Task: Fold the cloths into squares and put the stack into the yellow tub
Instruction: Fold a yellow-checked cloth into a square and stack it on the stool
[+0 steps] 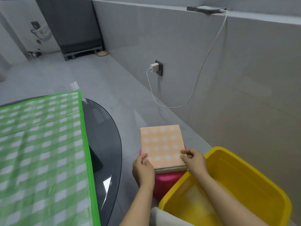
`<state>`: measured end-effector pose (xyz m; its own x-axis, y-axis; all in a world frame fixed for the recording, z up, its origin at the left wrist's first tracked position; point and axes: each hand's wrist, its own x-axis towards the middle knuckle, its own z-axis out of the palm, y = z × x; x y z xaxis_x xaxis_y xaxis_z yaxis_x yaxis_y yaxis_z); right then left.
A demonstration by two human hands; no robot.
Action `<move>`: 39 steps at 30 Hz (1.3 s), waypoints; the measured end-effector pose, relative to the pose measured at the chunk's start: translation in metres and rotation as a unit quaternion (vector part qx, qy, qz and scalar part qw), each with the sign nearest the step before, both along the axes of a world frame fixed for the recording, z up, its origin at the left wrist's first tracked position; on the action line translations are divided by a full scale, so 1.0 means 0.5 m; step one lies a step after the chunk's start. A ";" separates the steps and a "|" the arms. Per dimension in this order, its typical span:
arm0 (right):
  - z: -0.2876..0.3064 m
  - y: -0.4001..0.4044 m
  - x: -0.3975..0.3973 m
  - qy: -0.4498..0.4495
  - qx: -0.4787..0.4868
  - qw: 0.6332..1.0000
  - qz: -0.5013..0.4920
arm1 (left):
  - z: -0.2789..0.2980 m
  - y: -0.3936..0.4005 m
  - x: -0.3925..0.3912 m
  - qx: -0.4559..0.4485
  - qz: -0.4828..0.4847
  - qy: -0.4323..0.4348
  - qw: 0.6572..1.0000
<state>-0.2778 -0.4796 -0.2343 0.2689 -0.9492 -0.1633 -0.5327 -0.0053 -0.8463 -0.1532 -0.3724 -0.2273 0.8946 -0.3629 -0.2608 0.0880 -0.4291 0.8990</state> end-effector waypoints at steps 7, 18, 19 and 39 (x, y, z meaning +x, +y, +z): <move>-0.020 0.004 0.001 0.027 -0.028 0.999 0.005 | -0.010 0.006 -0.017 -0.014 -0.023 -0.017 0.999; 0.009 0.036 -0.025 0.014 -0.017 0.999 0.026 | -0.002 0.045 -0.025 0.040 -0.055 -0.065 0.996; 0.023 0.040 -0.029 0.005 -0.024 0.999 0.021 | 0.010 0.047 -0.032 0.041 -0.061 -0.076 0.994; 0.500 0.311 0.075 -0.157 -0.229 0.934 0.227 | 0.435 0.312 0.042 -0.156 -0.185 -0.297 0.924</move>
<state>-0.2404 -0.3243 0.0159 0.6267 -0.6768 0.3863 -0.1140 -0.5700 -0.8137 -0.1322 -0.2162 -0.0100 0.6464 -0.6465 0.4054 -0.5619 -0.0438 0.8261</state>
